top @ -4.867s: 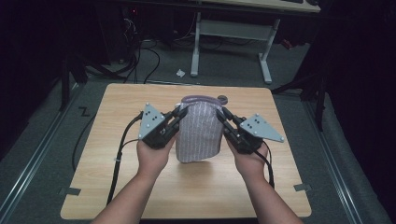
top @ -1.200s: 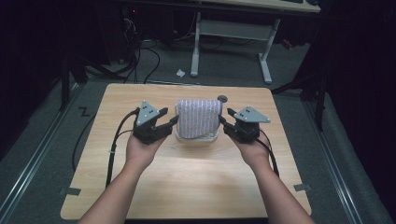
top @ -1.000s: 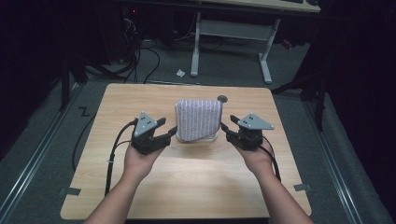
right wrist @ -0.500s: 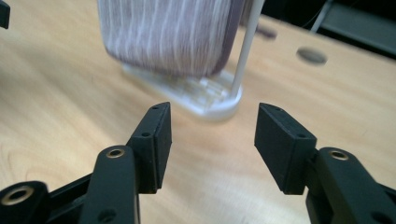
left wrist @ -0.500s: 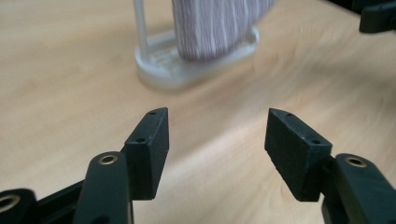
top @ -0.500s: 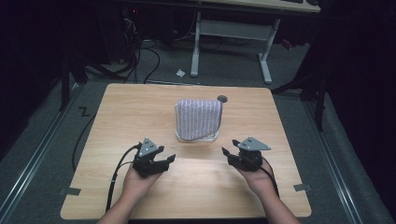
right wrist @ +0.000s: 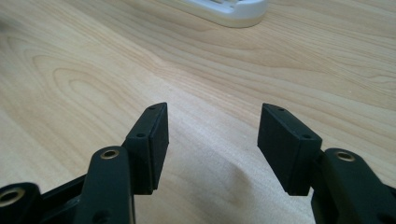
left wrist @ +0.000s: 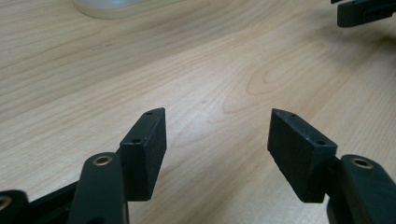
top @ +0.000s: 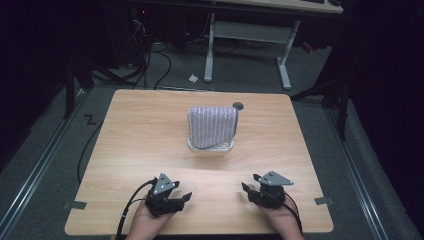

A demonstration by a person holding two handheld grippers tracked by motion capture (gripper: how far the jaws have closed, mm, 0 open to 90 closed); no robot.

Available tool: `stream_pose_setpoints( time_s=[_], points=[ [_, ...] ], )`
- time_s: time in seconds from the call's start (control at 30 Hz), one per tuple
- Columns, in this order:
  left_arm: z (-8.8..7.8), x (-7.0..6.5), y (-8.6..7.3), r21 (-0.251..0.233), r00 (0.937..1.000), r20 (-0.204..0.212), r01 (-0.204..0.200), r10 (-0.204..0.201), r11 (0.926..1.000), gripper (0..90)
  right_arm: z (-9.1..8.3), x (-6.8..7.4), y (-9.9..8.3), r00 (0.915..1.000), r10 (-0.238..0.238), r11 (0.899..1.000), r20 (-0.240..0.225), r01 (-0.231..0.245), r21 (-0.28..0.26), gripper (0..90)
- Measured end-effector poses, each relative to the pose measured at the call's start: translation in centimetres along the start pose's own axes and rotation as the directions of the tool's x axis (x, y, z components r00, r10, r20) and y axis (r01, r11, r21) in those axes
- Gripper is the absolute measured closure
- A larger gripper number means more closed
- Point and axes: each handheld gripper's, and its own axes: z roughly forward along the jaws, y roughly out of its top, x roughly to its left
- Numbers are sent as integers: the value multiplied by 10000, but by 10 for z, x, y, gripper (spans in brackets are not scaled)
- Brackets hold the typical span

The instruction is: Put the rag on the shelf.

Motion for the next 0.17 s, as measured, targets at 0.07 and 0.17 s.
stream_pose_setpoints(
  time_s=[0.07, 0.17],
  points=[
    [-2, 5, -1, -53, 9997, -58, 232, -233, 9997, 373, 3, 0, 1, 10000, -41, 10000, 34, 41, -35, 434],
    [-5, 11, -2, -252, 9973, -10, 728, -729, 9970, 360, 6, 2, 0, 10000, -99, 9999, 9, 99, 100, 431]
  ],
)
